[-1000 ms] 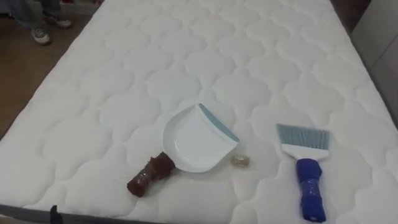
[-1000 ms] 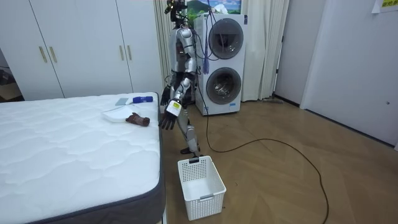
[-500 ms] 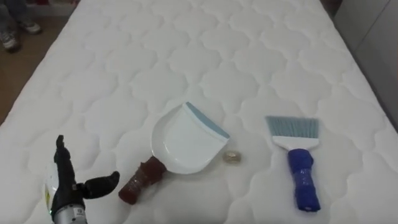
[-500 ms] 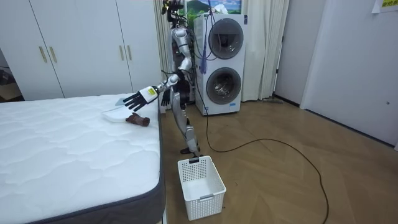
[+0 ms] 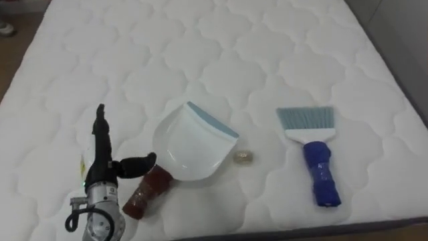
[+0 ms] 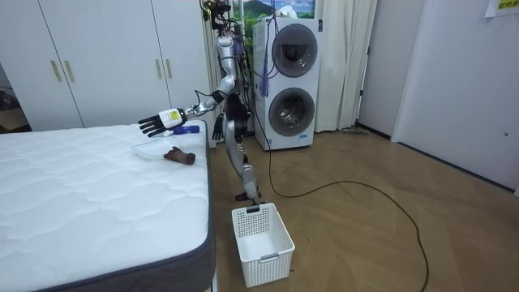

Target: Clean bed

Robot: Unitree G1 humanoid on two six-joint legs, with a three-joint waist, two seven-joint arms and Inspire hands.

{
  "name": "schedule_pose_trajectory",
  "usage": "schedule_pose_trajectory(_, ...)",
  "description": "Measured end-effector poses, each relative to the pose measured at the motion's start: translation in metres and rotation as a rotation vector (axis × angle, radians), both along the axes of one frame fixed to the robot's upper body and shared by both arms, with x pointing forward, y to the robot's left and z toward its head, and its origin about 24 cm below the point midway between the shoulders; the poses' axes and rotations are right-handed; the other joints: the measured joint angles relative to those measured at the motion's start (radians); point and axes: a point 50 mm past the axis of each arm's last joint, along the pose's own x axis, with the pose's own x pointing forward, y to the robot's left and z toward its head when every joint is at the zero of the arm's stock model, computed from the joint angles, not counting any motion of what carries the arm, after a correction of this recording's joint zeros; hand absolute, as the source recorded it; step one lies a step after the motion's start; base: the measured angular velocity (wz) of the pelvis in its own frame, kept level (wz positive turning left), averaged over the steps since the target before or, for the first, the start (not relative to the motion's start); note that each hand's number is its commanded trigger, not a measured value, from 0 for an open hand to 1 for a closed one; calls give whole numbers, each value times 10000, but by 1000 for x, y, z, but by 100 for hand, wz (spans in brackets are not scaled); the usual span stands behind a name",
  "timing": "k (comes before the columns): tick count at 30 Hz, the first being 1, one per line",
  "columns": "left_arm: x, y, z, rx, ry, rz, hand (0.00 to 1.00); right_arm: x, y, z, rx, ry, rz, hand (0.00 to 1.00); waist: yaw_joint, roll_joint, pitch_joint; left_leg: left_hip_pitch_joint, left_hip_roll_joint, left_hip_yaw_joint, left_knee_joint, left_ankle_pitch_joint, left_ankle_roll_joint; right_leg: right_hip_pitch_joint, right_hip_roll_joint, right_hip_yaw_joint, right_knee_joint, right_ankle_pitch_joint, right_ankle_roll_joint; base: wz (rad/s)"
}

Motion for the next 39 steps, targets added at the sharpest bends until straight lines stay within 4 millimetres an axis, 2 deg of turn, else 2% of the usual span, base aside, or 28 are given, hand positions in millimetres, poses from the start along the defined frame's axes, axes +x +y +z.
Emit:
schedule_pose_trajectory(4,4,-7,-5,67,398,-598,0,19,3,3,-40,-314,403,0,-142,-61,34,-345,12,-39,12,1,2,-384,11,10,66,3,-4,-3)
schedule_pose_trajectory(6,3,-12,-9,65,657,-944,0,22,3,3,-90,-291,459,0,-132,-59,35,-333,49,-228,-21,39,65,-590,43,-28,397,2,-4,-13)
schedule_pose_trajectory(7,1,-13,-12,80,835,-1077,0,22,3,3,-108,-259,454,0,-79,-13,70,-211,156,-709,-116,71,104,-1006,114,-260,1105,-16,13,-46)
schedule_pose_trajectory(8,0,-12,-15,167,1025,-1100,0,26,4,4,-133,-427,467,0,24,149,183,-145,293,-1569,-146,85,110,-1652,287,-420,1291,-160,12,-65)
schedule_pose_trajectory(9,-2,-10,-18,227,1152,-1070,0,31,5,5,-141,-584,543,0,93,137,183,-201,312,-1732,-112,76,95,-1952,326,-387,925,32,-107,-85)
schedule_pose_trajectory(10,-6,-3,-26,306,1653,-916,0,42,3,10,-303,-964,717,0,57,194,181,-445,336,-1755,112,-57,-102,-2416,203,-712,260,1505,-273,-38)
schedule_pose_trajectory(11,-10,-6,-33,261,2140,-1130,0,44,0,11,-441,-1101,599,0,-296,277,140,-544,368,-1408,69,8,-306,-2315,152,-1030,148,1631,-301,-3)
schedule_pose_trajectory(12,-9,-9,-35,222,2278,-1332,0,40,-3,10,-550,-938,527,0,-395,261,150,-612,403,-884,10,96,-441,-2316,105,-1067,151,1630,-301,38)
schedule_pose_trajectory(14,-5,-11,-33,247,2246,-1509,0,34,-4,8,-586,-634,478,0,-485,211,178,-767,537,-395,-190,210,-448,-2336,100,-824,159,1623,-289,42)
schedule_pose_trajectory(17,1,-12,-30,262,2143,-1595,0,33,-5,8,-575,-604,439,0,-388,132,167,-815,509,29,-289,285,-338,-2457,74,-826,174,1562,-184,35)
schedule_pose_trajectory(22,-2,-11,-34,241,2464,-1758,0,42,-4,11,-545,-791,535,0,-207,146,161,-921,309,23,-244,357,-145,-2432,-89,-1001,183,1519,-102,10)
schedule_pose_trajectory(30,-5,-11,-35,517,2474,-1811,0,36,-7,9,-406,-579,478,0,-109,189,125,-980,306,12,-116,354,-145,-2458,-106,-1007,364,1497,-134,6)
schedule_pose_trajectory(32,-5,-10,-35,599,2447,-1801,0,34,-7,8,-284,-494,238,0,-119,253,7,-988,316,14,-89,356,-150,-2448,-124,-1097,369,1520,-166,0)
schedule_pose_trajectory(34,-5,-10,-34,654,2318,-1683,0,31,-8,7,-162,-380,136,0,-118,285,-59,-967,317,20,-50,364,-160,-2422,-139,-1122,399,1528,-178,0)
schedule_pose_trajectory(39,-4,-9,-32,693,2159,-1568,0,30,-7,7,100,-344,-60,0,-125,262,-61,-926,301,56,58,374,-165,-2402,-180,-1138,454,1518,-181,0)
